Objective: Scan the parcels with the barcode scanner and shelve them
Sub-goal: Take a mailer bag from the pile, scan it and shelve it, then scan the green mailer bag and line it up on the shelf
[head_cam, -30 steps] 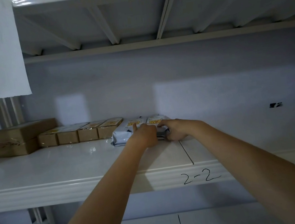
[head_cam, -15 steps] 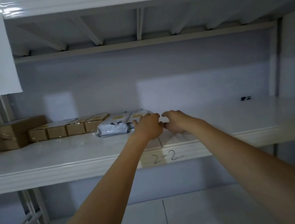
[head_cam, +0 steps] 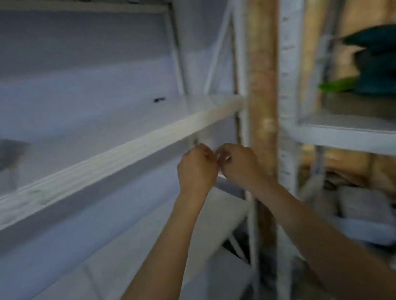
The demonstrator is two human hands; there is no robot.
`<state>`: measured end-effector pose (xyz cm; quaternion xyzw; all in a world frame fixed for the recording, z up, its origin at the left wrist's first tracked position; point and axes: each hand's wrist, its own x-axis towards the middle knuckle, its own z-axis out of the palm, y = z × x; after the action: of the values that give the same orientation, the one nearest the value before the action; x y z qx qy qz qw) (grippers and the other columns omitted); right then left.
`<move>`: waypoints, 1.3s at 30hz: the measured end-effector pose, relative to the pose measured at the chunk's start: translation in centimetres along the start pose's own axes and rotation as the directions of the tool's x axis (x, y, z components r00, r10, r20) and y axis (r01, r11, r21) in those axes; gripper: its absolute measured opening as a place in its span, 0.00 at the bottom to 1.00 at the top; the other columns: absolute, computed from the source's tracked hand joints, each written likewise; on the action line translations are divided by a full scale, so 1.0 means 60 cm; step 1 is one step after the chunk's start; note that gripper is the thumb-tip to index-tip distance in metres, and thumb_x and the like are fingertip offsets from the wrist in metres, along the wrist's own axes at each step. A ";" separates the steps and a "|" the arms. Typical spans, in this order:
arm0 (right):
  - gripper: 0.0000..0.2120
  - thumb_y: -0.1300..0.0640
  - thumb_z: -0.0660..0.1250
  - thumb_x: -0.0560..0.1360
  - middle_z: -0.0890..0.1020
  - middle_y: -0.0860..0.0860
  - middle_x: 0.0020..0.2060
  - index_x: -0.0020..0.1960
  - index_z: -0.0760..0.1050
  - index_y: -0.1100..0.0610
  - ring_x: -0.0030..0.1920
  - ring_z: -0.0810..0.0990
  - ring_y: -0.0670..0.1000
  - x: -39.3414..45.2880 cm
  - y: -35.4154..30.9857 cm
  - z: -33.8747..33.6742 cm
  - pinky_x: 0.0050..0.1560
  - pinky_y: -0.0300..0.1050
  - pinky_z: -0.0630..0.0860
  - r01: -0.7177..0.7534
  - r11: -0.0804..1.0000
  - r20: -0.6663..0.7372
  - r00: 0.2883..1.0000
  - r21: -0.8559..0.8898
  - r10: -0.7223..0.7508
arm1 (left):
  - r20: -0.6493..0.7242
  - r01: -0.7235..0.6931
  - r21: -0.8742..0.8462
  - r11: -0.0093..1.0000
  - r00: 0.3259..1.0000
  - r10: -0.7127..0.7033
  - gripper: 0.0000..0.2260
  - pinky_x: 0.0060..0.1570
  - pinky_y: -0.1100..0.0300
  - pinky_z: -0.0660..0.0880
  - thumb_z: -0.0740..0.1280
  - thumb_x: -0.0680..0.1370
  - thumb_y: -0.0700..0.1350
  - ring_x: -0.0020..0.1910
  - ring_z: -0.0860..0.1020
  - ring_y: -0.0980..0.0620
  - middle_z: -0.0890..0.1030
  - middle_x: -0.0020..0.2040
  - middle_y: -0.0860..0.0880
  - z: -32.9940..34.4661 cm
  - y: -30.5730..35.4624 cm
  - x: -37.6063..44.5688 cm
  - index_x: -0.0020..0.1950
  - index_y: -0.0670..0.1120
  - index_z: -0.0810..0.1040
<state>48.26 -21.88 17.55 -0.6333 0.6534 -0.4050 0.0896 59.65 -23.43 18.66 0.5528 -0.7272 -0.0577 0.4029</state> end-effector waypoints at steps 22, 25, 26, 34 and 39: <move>0.14 0.60 0.60 0.81 0.79 0.62 0.50 0.64 0.73 0.63 0.42 0.76 0.58 -0.531 0.514 -0.327 0.40 0.49 0.71 -0.911 0.407 -0.226 0.385 0.060 0.895 | 0.824 -0.035 -0.357 0.933 0.460 0.332 0.11 0.48 0.57 0.71 0.60 0.81 0.46 0.54 0.77 0.43 0.80 0.57 0.46 0.447 0.366 -0.463 0.57 0.45 0.78; 0.17 0.57 0.63 0.80 0.79 0.57 0.45 0.67 0.71 0.59 0.37 0.75 0.55 -0.535 0.580 -0.377 0.36 0.47 0.72 -0.906 0.382 -0.209 0.344 0.181 0.915 | 0.851 -0.026 -0.353 0.935 0.405 0.333 0.09 0.42 0.56 0.69 0.60 0.80 0.44 0.44 0.73 0.46 0.80 0.52 0.43 0.488 0.425 -0.481 0.54 0.43 0.77; 0.18 0.56 0.63 0.80 0.79 0.57 0.45 0.69 0.70 0.58 0.37 0.76 0.55 -0.537 0.605 -0.392 0.36 0.47 0.73 -0.906 0.366 -0.184 0.330 0.213 0.926 | 0.858 -0.008 -0.350 0.937 0.398 0.324 0.09 0.45 0.53 0.72 0.60 0.80 0.45 0.44 0.73 0.46 0.79 0.52 0.43 0.508 0.442 -0.487 0.54 0.43 0.77; 0.19 0.58 0.61 0.80 0.71 0.57 0.38 0.65 0.71 0.70 0.40 0.70 0.57 -0.554 0.766 -0.503 0.39 0.49 0.68 -0.880 0.246 -0.063 0.241 0.406 0.968 | 0.916 -0.071 -0.197 0.978 0.343 0.209 0.09 0.46 0.48 0.76 0.59 0.74 0.52 0.42 0.77 0.42 0.76 0.40 0.44 0.686 0.530 -0.494 0.38 0.49 0.68; 0.08 0.57 0.64 0.80 0.73 0.57 0.38 0.51 0.72 0.63 0.44 0.75 0.59 -0.562 0.837 -0.528 0.45 0.50 0.74 -0.849 0.120 0.043 0.165 0.514 0.985 | 0.934 -0.020 -0.154 0.988 0.322 0.152 0.07 0.33 0.60 0.66 0.59 0.80 0.44 0.37 0.71 0.49 0.72 0.40 0.45 0.682 0.581 -0.494 0.44 0.44 0.68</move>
<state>-3.52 15.13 -7.30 0.0292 0.8011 -0.4814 0.3544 8.59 0.34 -5.73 0.3533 -0.8494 -0.3874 -0.0604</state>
